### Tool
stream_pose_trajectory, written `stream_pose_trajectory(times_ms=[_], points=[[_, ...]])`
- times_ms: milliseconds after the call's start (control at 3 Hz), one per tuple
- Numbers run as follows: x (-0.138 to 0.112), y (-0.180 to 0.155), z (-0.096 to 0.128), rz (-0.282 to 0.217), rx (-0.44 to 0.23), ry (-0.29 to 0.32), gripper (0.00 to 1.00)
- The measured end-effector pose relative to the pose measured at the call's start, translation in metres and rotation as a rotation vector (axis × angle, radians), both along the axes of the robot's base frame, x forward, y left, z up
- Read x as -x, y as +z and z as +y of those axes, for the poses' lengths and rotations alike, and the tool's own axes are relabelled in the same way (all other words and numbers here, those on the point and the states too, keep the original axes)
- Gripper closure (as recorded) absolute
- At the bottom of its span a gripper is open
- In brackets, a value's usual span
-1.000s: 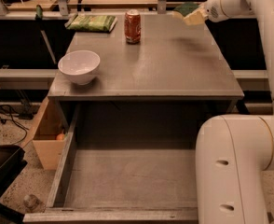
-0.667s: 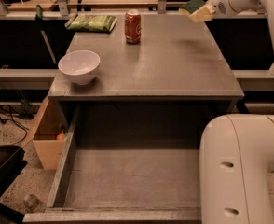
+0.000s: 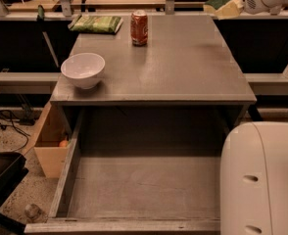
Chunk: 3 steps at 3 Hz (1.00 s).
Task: Place sponge into top drawer
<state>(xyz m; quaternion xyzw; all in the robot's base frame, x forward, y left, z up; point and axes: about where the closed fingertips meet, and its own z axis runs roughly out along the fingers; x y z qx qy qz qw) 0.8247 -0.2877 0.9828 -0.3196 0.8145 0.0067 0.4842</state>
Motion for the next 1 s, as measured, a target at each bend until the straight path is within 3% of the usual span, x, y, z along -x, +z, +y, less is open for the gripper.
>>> stream_pose_trajectory(times_ms=[667, 1000], points=[[0.031, 0.02, -0.047, 0.03, -0.032, -0.127, 1.0], [0.046, -0.028, -0.071, 0.133, -0.076, -0.2, 1.0]])
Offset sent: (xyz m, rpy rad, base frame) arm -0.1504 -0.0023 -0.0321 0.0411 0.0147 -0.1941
